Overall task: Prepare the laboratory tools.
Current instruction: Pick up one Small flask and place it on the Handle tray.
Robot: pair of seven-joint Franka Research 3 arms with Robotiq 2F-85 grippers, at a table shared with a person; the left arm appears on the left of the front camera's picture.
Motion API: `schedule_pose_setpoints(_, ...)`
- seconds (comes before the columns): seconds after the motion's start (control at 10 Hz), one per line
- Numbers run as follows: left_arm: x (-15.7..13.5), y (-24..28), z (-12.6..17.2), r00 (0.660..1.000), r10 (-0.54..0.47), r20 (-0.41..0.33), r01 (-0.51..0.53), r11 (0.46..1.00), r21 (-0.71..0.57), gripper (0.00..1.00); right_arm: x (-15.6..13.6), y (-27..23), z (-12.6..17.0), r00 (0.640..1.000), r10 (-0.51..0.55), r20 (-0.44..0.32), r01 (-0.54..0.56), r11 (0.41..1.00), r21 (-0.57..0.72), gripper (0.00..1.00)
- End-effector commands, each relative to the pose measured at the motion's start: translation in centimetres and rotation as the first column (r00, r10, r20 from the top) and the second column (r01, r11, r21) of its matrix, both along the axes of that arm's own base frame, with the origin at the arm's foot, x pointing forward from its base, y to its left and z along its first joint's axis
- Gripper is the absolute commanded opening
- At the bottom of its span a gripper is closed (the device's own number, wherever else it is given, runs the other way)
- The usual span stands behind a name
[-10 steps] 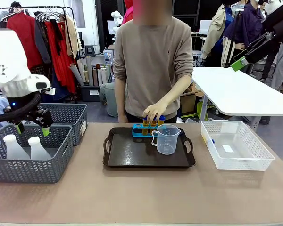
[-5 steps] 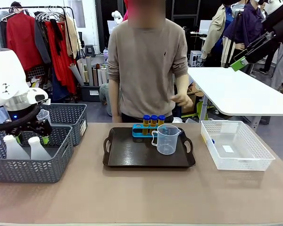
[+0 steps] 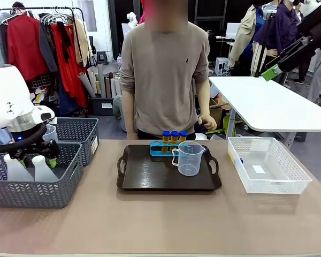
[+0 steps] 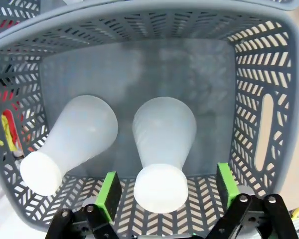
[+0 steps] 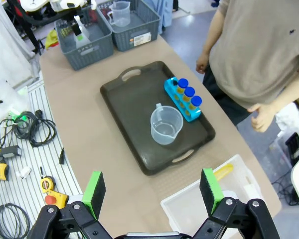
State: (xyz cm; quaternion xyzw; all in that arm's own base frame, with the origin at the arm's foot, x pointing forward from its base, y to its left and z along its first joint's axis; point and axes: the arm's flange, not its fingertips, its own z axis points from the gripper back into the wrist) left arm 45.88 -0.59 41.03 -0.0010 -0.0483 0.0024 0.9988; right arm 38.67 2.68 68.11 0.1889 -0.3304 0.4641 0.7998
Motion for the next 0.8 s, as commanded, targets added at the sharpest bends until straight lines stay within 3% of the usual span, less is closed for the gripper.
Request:
schedule_pose_setpoints(0.0, 0.5, 0.6, 0.3, 1.0, -0.005, -0.01, 0.005, 1.0, -0.005, 0.61, 0.1, 0.1, 0.1, 1.0, 0.023, 0.013, -0.023, 0.999, 0.023, 1.0)
schedule_pose_setpoints(0.3, 0.9, 0.5, 0.6, 1.0, -0.01, -0.004, 0.01, 1.0, 0.008, 0.02, 0.1, 0.1, 0.1, 1.0, 0.023, 0.013, -0.023, 0.999, 0.023, 1.0)
schedule_pose_setpoints(0.7, 0.6, 0.6, 1.3, 1.0, 0.0, 0.003, 0.0, 1.0, 0.007, 0.0, 0.1, 0.1, 0.1, 1.0, 0.023, 0.013, -0.023, 0.999, 0.023, 1.0)
